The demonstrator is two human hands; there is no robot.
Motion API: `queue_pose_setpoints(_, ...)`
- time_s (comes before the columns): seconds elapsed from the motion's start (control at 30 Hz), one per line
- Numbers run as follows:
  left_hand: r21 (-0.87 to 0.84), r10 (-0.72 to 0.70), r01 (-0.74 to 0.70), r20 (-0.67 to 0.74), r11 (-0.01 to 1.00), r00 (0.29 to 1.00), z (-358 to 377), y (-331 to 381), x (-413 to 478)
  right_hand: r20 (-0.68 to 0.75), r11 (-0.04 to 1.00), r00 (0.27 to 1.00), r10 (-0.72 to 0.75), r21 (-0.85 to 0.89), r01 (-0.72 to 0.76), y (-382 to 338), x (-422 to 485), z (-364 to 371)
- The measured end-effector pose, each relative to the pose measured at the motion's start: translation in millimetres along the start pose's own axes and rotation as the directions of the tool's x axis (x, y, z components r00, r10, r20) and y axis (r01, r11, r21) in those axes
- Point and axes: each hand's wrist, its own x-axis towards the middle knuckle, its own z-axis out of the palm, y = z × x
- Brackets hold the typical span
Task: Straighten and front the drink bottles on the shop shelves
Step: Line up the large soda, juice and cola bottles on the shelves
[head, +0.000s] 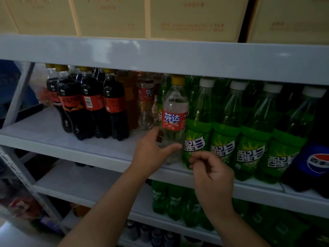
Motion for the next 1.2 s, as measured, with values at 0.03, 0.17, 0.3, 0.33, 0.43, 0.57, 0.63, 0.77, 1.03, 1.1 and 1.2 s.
queue_pose_setpoints(0.03, -0.007, -0.003, 0.003, 0.004, 1.0, 1.0, 0.3, -0.4, -0.1, 0.003, 1.0, 1.0, 0.004, 0.002, -0.005, -0.4, -0.7, 1.1)
queue_pose_setpoints(0.17, -0.031, -0.023, 0.025, 0.049, 0.999, 0.999, 2.1, -2.9, -2.3, 0.028, 1.0, 1.0, -0.011, 0.016, 0.011, -3.5, -3.8, 8.7)
queue_pose_setpoints(0.3, -0.016, -0.017, 0.019, 0.124, 1.0, 0.992, -8.2, -7.1, -10.2, 0.096, 0.996, 0.994, -0.049, 0.079, 0.041, -16.3, -3.3, 31.2)
queue_pose_setpoints(0.33, -0.025, -0.028, 0.031, 0.131, 0.999, 0.991, -16.1, -9.8, -12.2, 0.114, 0.994, 0.991, -0.071, 0.094, 0.061, -21.3, -2.5, 40.6)
queue_pose_setpoints(0.43, -0.028, -0.077, 0.079, 0.047, 0.997, 0.996, -56.8, -27.9, -15.8, 0.176, 0.985, 0.978, -0.116, 0.15, 0.09, -38.3, 3.9, 79.7)
queue_pose_setpoints(0.57, 0.093, -0.146, 0.195, -0.384, 0.976, 0.912, -127.2, -60.4, -9.1, 0.347, 0.985, 0.937, 0.034, 0.149, -0.091, -52.5, 26.8, 151.8)
queue_pose_setpoints(0.63, 0.133, -0.146, 0.253, -0.536, 0.958, 0.832, -153.2, -69.4, -1.1, 0.38, 0.981, 0.917, 0.123, 0.092, -0.17, -51.4, 40.4, 186.9)
queue_pose_setpoints(0.77, 0.207, -0.061, 0.247, -0.638, 0.947, 0.768, -178.2, -83.5, 20.0, 0.391, 0.971, 0.894, 0.22, 0.002, -0.24, -41.1, 60.7, 235.1)
queue_pose_setpoints(1.03, 0.028, -0.179, 0.229, -0.534, 0.973, 0.826, -183.1, -106.3, 57.4, 0.33, 0.966, 0.929, 0.169, 0.13, -0.222, -26.4, 67.4, 234.3)
queue_pose_setpoints(1.1, 0.047, -0.21, 0.27, -0.505, 0.962, 0.837, -184.9, -116.3, 60.2, 0.367, 0.952, 0.917, 0.154, 0.194, -0.237, -23.2, 62.1, 220.8)
queue_pose_setpoints(1.2, 0.046, -0.204, 0.256, -0.473, 0.966, 0.857, -186.7, -126.2, 59.8, 0.41, 0.916, 0.894, 0.181, 0.262, -0.305, -21.6, 55.8, 203.7)
